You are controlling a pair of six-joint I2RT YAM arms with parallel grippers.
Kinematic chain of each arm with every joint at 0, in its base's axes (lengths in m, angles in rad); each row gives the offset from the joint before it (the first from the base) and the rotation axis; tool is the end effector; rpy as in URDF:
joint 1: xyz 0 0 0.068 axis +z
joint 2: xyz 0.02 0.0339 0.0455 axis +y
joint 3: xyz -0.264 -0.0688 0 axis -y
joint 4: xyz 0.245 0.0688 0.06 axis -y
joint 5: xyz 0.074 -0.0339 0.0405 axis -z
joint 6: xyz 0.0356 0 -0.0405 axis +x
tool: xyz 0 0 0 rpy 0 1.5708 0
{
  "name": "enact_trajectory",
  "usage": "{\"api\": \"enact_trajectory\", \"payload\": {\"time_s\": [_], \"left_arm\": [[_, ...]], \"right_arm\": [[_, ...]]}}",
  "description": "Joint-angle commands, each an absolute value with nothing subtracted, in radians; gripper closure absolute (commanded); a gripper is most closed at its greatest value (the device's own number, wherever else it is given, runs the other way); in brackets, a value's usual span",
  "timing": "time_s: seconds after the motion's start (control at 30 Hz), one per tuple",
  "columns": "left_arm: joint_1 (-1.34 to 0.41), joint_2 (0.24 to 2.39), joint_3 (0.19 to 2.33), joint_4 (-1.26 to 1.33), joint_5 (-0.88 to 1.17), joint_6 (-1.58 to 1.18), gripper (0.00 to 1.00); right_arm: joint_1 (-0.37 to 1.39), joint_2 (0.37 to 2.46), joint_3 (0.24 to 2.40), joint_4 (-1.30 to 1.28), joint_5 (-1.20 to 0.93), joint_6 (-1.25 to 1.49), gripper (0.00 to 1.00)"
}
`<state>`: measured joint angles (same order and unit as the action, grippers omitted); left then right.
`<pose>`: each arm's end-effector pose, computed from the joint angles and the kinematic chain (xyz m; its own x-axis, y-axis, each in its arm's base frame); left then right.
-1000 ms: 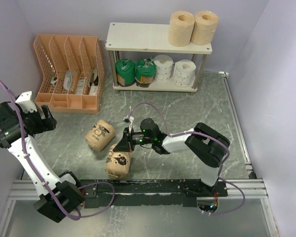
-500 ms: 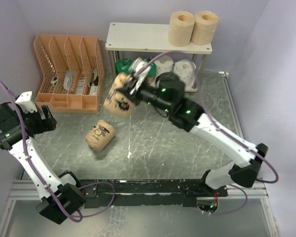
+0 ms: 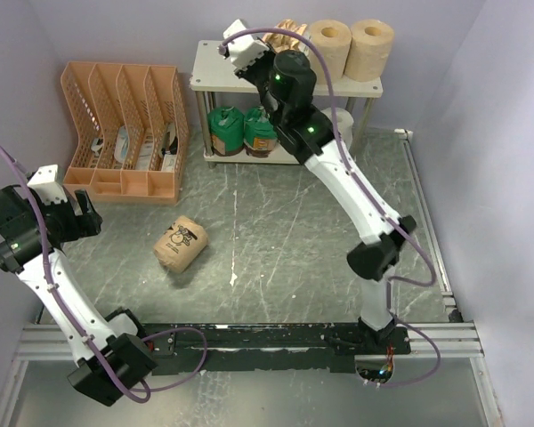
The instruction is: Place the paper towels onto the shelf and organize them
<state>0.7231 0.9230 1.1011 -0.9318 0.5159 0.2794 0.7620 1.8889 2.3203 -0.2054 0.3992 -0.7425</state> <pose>0.1374 0.0978 0.3546 -0.5776 -0.1898 -0.7940 -0.1525 0.9806 -0.1234 0.3019 0.2690 0.5451 0.3642 -0.5135 -0.7769 -0.1571 0.7884 -0.5948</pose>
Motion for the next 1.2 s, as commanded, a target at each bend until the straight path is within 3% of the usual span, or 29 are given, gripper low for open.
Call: {"api": "enact_trajectory", "payload": {"time_s": [0.0,0.23,0.87,0.9,0.97,1.07,1.17], "left_arm": [[0.734,0.894,1.096,-0.904,0.497,0.264,0.08],[0.734,0.896,1.094,-0.9,0.482,0.256,0.08],[0.734,0.891,1.094,-0.9,0.481,0.257,0.07],[0.734,0.891,1.094,-0.899,0.481,0.256,0.07],[0.734,0.892,1.094,-0.902,0.482,0.257,0.07],[0.734,0.894,1.095,-0.901,0.482,0.258,0.07],[0.733,0.894,1.093,-0.901,0.484,0.259,0.07]], "right_arm": [[0.658,2.004,2.431,-0.086,0.398,-0.947,1.0],[0.585,2.087,2.475,0.004,0.253,-0.923,1.0],[0.512,2.25,2.501,0.137,0.163,-0.789,1.0],[0.512,2.249,2.497,0.152,0.161,-0.782,0.91],[0.512,2.25,2.498,0.172,0.158,-0.765,0.48],[0.514,2.239,2.5,0.197,0.154,-0.731,0.04],[0.521,2.184,2.436,0.261,0.14,-0.686,0.0]]}}
